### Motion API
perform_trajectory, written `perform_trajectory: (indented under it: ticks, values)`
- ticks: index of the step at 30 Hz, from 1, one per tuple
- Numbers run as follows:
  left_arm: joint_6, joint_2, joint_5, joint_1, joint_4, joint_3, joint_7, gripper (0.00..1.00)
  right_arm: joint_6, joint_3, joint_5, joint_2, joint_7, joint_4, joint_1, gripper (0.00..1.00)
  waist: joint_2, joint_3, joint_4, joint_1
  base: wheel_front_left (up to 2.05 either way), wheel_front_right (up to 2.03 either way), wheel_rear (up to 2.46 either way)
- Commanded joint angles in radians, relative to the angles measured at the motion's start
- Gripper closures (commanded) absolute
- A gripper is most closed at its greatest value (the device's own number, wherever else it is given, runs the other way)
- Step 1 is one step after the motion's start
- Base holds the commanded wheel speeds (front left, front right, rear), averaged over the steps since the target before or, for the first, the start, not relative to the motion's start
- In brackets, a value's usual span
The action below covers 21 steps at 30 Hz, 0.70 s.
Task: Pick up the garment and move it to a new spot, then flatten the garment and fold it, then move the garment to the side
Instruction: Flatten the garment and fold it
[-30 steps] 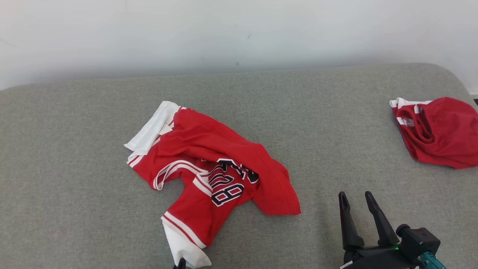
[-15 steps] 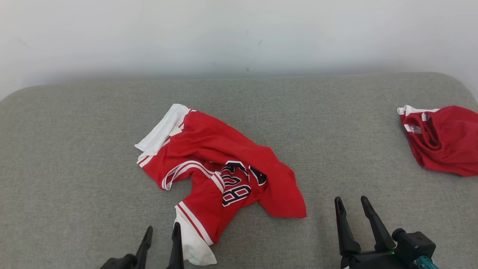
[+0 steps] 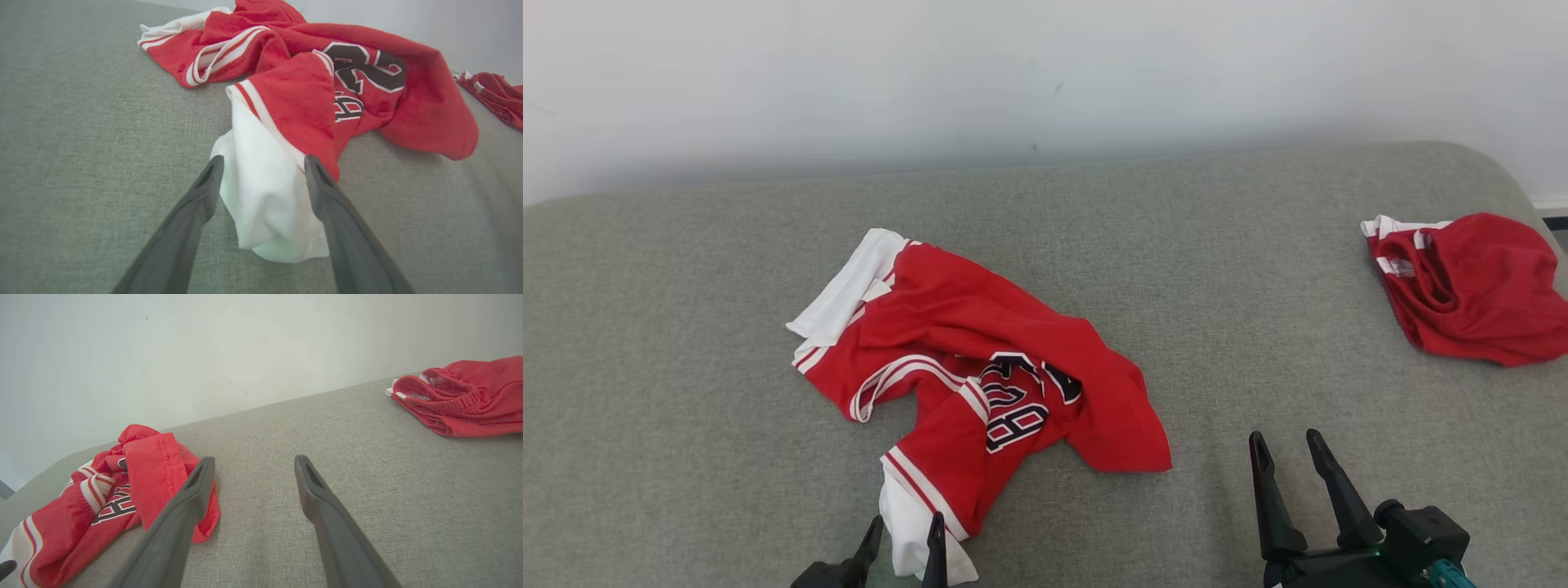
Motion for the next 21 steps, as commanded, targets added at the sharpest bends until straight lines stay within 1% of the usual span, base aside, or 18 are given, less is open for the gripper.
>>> perform_trajectory:
  ticks: [1,2,3,4,5,7,11,15,18,21]
  values:
    - [0.002,-0.003,-0.001,-0.025,0.03,-0.001,-0.001,0.0,0.001,0.002,-0.009,0.0,-0.002,0.002,-0.007,0.0,0.0,0.002,-0.008,0.0,0.0,0.0,0.0]
    - [0.001,-0.002,0.0,-0.028,0.052,-0.005,0.003,0.21,0.001,0.004,-0.01,0.0,-0.002,0.003,-0.008,0.0,0.0,0.002,-0.012,0.0,0.0,0.0,0.0]
    - [-0.002,-0.006,-0.004,-0.038,0.066,-0.002,-0.006,0.61,0.001,0.004,-0.01,0.0,-0.002,0.003,-0.009,0.0,0.0,0.003,-0.015,0.0,0.0,0.0,0.0]
    - [-0.005,-0.007,-0.008,-0.045,0.08,0.0,-0.012,0.76,0.001,0.003,-0.011,0.0,-0.002,0.002,-0.009,0.0,0.0,0.003,-0.017,0.0,0.0,0.0,0.0]
    - [-0.006,-0.008,-0.008,-0.052,0.093,0.002,-0.02,1.0,0.001,0.002,-0.012,0.0,-0.002,0.001,-0.009,0.0,0.0,0.003,-0.018,0.0,0.0,0.0,0.0]
    - [-0.009,-0.013,-0.019,-0.061,0.1,0.016,-0.04,1.0,0.001,-0.004,-0.012,0.0,-0.002,-0.002,-0.004,0.0,0.0,0.0,-0.017,0.0,0.0,0.0,0.0]
    - [-0.032,-0.032,-0.082,-0.056,0.071,0.054,-0.066,1.0,0.001,-0.014,-0.011,0.0,-0.002,-0.002,0.019,0.0,0.0,-0.009,0.007,0.0,0.0,0.0,0.0]
    - [-0.038,-0.041,-0.15,0.002,0.012,0.089,-0.055,1.0,0.001,-0.014,-0.002,0.0,-0.002,-0.003,0.02,0.0,0.0,-0.012,0.038,0.0,0.0,0.0,0.0]
    - [-0.026,-0.029,-0.165,0.044,-0.027,0.097,-0.044,1.0,0.001,-0.012,-0.001,0.0,-0.002,-0.002,0.008,0.0,0.0,-0.006,0.06,0.0,0.0,0.0,0.0]
    - [-0.017,-0.024,-0.178,0.089,-0.033,0.107,-0.043,1.0,0.001,-0.008,-0.001,0.0,-0.002,-0.001,0.002,0.0,0.0,0.001,0.07,0.0,0.0,0.0,0.0]
